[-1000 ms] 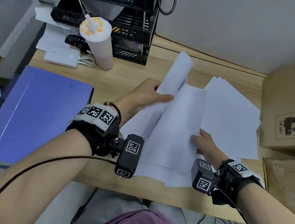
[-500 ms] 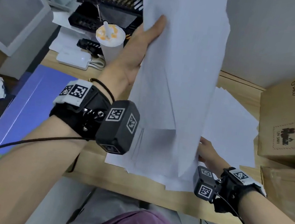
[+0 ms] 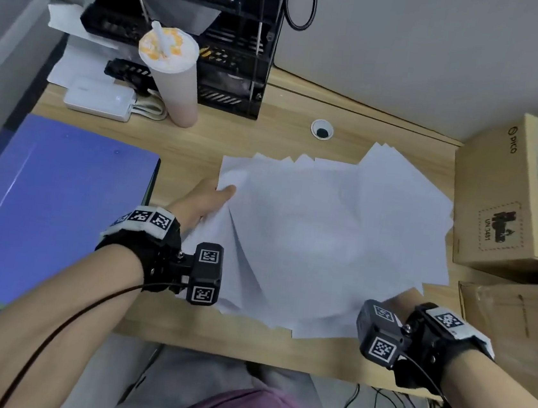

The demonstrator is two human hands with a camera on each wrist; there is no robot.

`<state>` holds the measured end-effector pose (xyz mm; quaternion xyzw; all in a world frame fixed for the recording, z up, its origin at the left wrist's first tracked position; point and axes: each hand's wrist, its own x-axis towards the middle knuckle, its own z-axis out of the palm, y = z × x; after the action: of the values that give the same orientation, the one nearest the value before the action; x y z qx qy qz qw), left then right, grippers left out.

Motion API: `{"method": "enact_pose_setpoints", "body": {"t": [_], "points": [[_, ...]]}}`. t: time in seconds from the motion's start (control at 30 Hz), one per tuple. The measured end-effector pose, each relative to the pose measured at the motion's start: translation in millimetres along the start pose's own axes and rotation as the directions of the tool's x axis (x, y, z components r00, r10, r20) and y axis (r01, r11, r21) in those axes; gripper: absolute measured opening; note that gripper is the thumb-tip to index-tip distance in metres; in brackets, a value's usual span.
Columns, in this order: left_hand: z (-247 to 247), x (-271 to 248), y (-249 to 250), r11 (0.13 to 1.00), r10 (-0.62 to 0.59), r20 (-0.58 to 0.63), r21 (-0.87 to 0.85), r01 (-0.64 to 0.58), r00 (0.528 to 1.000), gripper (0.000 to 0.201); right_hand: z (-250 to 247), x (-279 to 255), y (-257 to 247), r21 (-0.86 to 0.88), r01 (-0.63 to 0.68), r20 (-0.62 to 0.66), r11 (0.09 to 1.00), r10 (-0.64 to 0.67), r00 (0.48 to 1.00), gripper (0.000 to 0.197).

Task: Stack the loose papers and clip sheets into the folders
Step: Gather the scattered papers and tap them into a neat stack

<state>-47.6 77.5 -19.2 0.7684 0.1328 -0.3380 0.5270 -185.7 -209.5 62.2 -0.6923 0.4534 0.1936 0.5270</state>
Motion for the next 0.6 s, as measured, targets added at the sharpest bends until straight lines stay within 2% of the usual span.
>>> {"method": "enact_pose_setpoints", "body": {"t": [0.07, 0.13, 0.3, 0.47, 0.6], "points": [[-4.3, 1.4, -1.1, 0.999, 0.05, -0.039, -0.013, -0.05, 0.998, 0.036, 1.1, 26.6, 9.8, -0.081, 0.03, 0.104, 0.996, -0.022, 0.994, 0.031], [-9.3, 3.8, 0.6, 0.995, 0.093, -0.066, -0.017, -0.094, 0.993, 0.039, 8.2, 45.9, 12.1, -0.021, 0.016, 0.178, 1.0, -0.012, 0.984, 0.025], [-17.7, 6.1, 12.0, 0.99, 0.113, 0.088, 0.081, -0.12, 0.99, 0.027, 5.6, 67.6, 23.9, 0.004, -0.041, 0.186, 0.999, 0.039, 0.982, 0.025], [-3.2, 8.2, 14.0, 0.993, 0.087, 0.021, -0.083, -0.085, 0.996, 0.027, 16.4, 62.2, 20.5, 0.028, -0.037, 0.178, 0.999, 0.031, 0.984, 0.02], [15.9, 9.5, 15.4, 0.983, 0.073, 0.012, -0.17, -0.07, 0.997, 0.027, 24.3, 57.4, 18.2, -0.101, 0.056, 0.258, 0.993, -0.028, 0.966, 0.022]]}}
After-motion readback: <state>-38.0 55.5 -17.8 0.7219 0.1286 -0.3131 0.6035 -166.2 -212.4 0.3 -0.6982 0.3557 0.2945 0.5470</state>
